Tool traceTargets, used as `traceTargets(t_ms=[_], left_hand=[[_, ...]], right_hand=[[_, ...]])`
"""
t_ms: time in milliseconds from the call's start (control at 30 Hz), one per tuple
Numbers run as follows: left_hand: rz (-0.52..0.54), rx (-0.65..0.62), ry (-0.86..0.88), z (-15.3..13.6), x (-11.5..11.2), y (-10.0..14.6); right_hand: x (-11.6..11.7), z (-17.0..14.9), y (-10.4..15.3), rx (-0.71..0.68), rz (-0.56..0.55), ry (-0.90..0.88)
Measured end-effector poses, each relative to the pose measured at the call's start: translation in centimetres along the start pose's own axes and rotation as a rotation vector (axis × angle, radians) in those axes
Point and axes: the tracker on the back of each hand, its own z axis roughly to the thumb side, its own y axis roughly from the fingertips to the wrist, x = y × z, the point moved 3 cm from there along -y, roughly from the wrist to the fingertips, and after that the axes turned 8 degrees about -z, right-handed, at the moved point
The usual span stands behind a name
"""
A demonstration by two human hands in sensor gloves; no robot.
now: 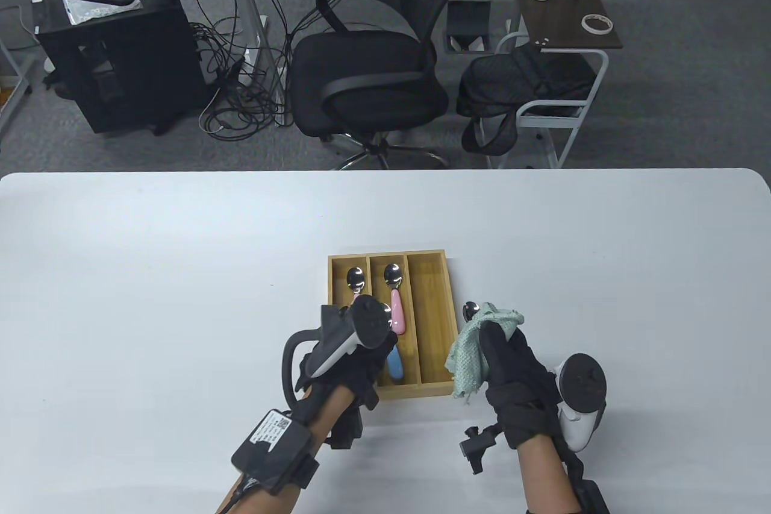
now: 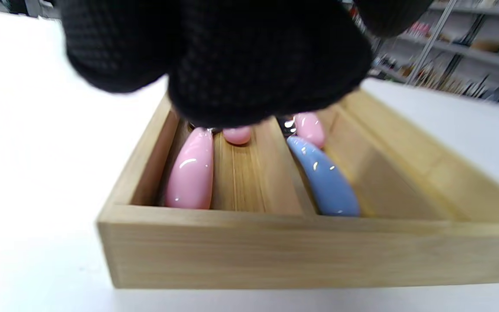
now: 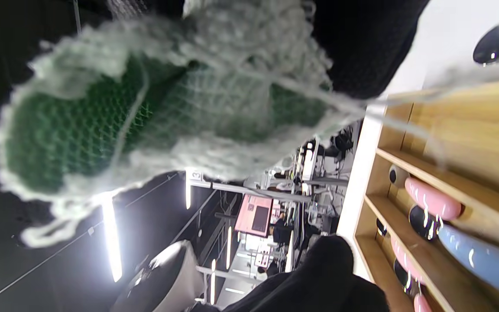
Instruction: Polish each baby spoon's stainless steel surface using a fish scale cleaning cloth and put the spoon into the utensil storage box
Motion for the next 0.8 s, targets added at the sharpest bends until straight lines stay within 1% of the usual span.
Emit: traceTargets(t_ms=[167, 200, 267, 367, 400, 467, 567, 633, 767, 800], left_hand=[[0.052, -0.053, 0.216, -5.0, 0.6, 2.9], [0.057, -0.086, 0.258, -5.9, 0.5, 3.4], [0.063, -0.100, 0.322, -7.3, 0.1, 4.1], [0.094, -0.134, 0.371, -8.7, -0.6, 4.5], [0.093, -0.143, 0.384, -8.9, -0.8, 4.5], [0.048, -0.162, 0.426, -9.3, -1.3, 4.4], [0.043, -0.207, 0.468, -9.4, -1.5, 4.3], [0.047, -0.226, 0.517, -9.3, -1.5, 4.4], [0.061, -0.293, 0.582, -9.0, -1.2, 4.8], [0.057, -0.333, 0.606, -8.8, -1.1, 4.9]], right_hand=[[0.6, -0.1, 0.1, 0.006, 0.029, -0.001], [0.6, -0.1, 0.2, 0.006, 0.031, -0.001], [0.7, -0.1, 0.2, 0.005, 0.031, 0.002], [0.4, -0.4, 0.1, 0.016, 0.020, 0.009], [0.4, -0.5, 0.1, 0.021, 0.016, 0.008], [0.2, -0.9, 0.0, 0.039, 0.004, 0.009], [0.2, -1.3, -0.1, 0.051, -0.006, 0.017], [0.5, -1.4, -0.1, 0.057, 0.014, 0.004], [2.0, -1.2, 0.2, 0.062, 0.130, -0.087], [2.7, -1.1, 0.3, 0.059, 0.183, -0.124]])
